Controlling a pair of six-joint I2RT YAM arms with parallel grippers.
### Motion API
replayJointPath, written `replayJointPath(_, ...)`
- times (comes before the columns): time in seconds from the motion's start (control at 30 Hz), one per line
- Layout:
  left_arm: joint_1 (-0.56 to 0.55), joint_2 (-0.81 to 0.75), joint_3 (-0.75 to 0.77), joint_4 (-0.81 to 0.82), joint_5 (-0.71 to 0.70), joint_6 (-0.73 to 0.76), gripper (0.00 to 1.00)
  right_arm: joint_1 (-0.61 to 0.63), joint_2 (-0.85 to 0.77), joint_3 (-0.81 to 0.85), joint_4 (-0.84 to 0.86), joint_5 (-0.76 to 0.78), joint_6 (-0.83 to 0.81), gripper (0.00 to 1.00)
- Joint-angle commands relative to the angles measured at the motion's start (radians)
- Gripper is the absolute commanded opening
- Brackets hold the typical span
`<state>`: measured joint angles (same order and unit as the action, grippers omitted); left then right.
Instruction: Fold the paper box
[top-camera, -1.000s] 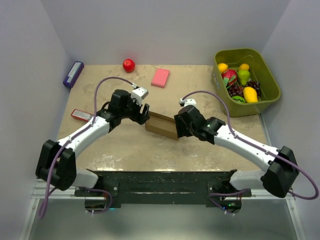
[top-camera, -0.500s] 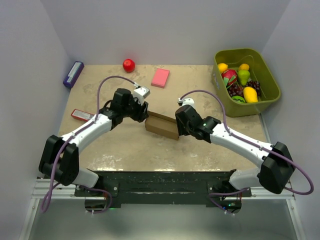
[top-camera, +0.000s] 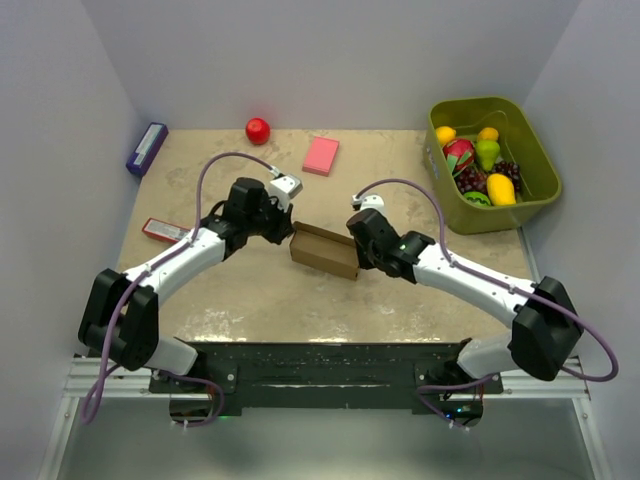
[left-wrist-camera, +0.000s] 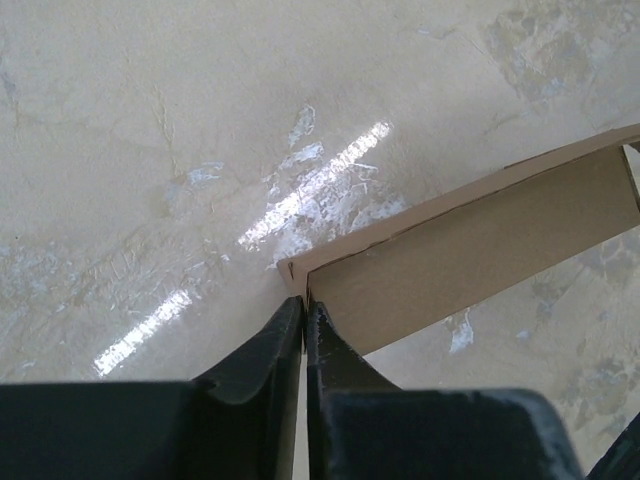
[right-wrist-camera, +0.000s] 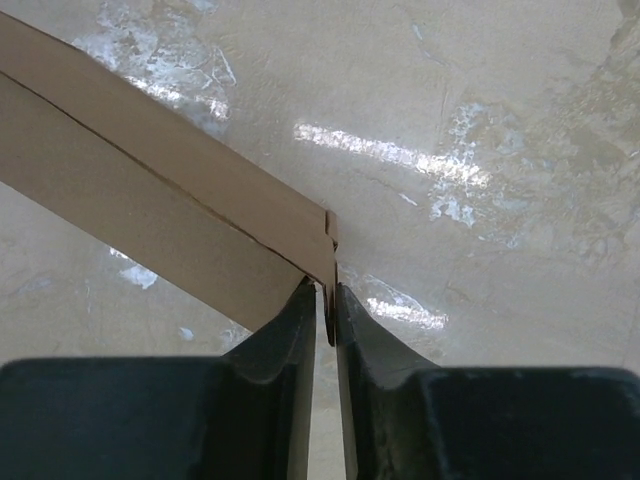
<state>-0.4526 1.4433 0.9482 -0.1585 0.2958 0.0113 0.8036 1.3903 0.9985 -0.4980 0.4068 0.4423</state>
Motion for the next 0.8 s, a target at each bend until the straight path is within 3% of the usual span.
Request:
replayJointPath(0.0, -0.012, 0.008, 0.041, 0.005, 0.014, -0.004, 0.04, -0.004, 0.009, 0.055, 0.036, 0.029, -0.007, 0.1)
replayJointPath(0.1, -0.018, 0.012, 0.043, 0.005, 0.012, -0.004, 0.0, -0.006, 0.019, 0.071, 0.032, 0.027, -0.002, 0.02)
replayJointPath(0.27, -0.034, 0.017, 0.044, -0.004, -0.009, -0.043, 0.0, -0.006, 0.062, 0.123, 0.021, 0.023, 0.016, 0.0)
replayJointPath(0.77, -0.138, 0.012, 0.027, -0.045, -0.173, -0.065, 0.0, -0.098, 0.173, 0.25, -0.017, -0.114, 0.062, 0.0)
